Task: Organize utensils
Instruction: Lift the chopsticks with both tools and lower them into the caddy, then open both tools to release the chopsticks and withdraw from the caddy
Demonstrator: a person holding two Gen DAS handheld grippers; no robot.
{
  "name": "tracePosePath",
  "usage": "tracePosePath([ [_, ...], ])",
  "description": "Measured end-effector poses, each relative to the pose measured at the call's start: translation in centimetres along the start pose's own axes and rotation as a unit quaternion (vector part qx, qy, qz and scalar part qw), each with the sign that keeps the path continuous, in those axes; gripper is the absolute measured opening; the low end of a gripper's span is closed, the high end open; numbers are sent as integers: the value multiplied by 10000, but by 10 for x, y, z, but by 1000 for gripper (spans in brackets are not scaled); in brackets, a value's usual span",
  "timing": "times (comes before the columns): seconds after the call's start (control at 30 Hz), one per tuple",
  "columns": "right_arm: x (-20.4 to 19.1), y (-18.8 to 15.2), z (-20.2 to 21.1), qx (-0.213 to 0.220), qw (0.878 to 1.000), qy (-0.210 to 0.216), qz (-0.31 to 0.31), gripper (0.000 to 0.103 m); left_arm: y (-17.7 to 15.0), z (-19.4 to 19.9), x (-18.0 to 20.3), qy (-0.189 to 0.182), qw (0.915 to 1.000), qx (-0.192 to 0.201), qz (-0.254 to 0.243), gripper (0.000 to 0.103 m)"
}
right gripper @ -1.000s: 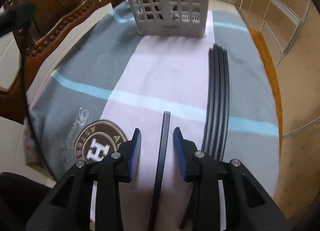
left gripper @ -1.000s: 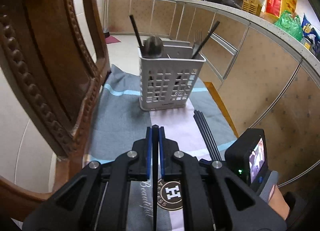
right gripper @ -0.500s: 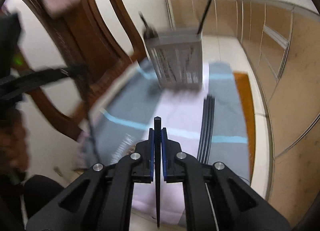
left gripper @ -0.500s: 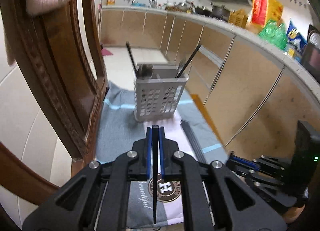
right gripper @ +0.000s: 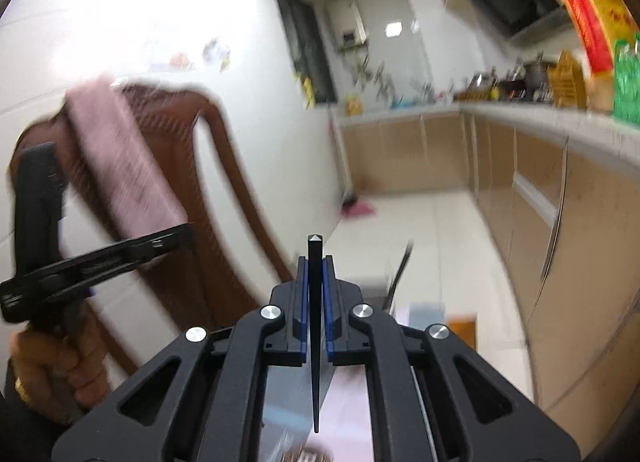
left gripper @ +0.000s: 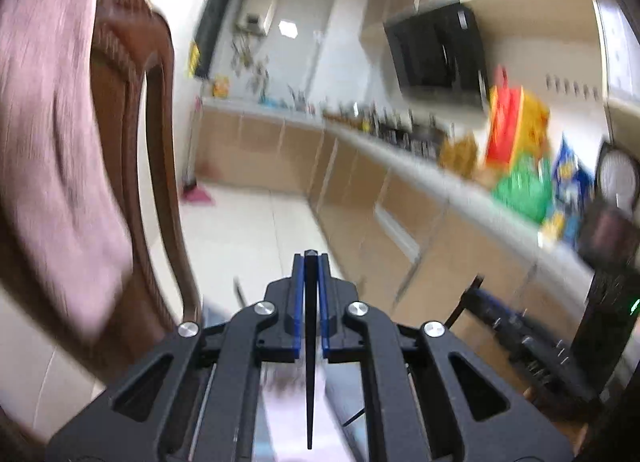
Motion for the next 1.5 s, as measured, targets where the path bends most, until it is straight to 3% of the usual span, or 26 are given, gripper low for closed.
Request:
tracePosePath([
  [0.13,22,27,-42,331,9987,-285,-267,7,41,-26,-13,136,9978,530,378,7],
  [0.27,40,28,-75,558,9963,-472,-461,7,48,-58,-21,513,9941,847,436,7],
  [0.63,70,-27,-152,496,9956,-601,-520,7,-36,-167,-46,781,9920,654,740,7],
  [0.9,76,-79,-174,237,9972,-552,-435,7,-102,-210,-46,732,9948,217,681,7],
  [0.93,76,-83,-174,191,9974,-523,-449,7,-107,-211,-46,734,9949,173,672,13],
  [0.97,76,-86,-174,139,9977,-481,-458,7,-112,-211,-46,746,9952,117,621,19],
  [1.03,74,-91,-167,70,9983,-400,-407,10,-115,-204,-44,779,9953,156,555,62],
  [1.17,69,-95,-129,26,9994,-253,-221,14,-119,-162,-43,613,9972,170,390,73],
  [1.23,72,-101,-102,-19,9995,-213,-222,43,-126,-134,-43,500,9980,119,378,82],
  [1.33,77,-123,-52,-238,9989,-42,-390,67,-155,-79,-38,362,9990,-156,219,88],
  [1.5,74,-194,4,-1036,9924,-605,-281,67,-224,-21,-22,461,9948,-903,-129,91],
])
Point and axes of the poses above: each gripper's, at about its wrist camera, not at the fingertips, and z roughly against the way its jaws point, x to its right, y to its top, the point moved 3 cm from there along -z, roughly the way its jaws point, and after that the axes turned 3 degrees about -z, right-handed, at the moved point
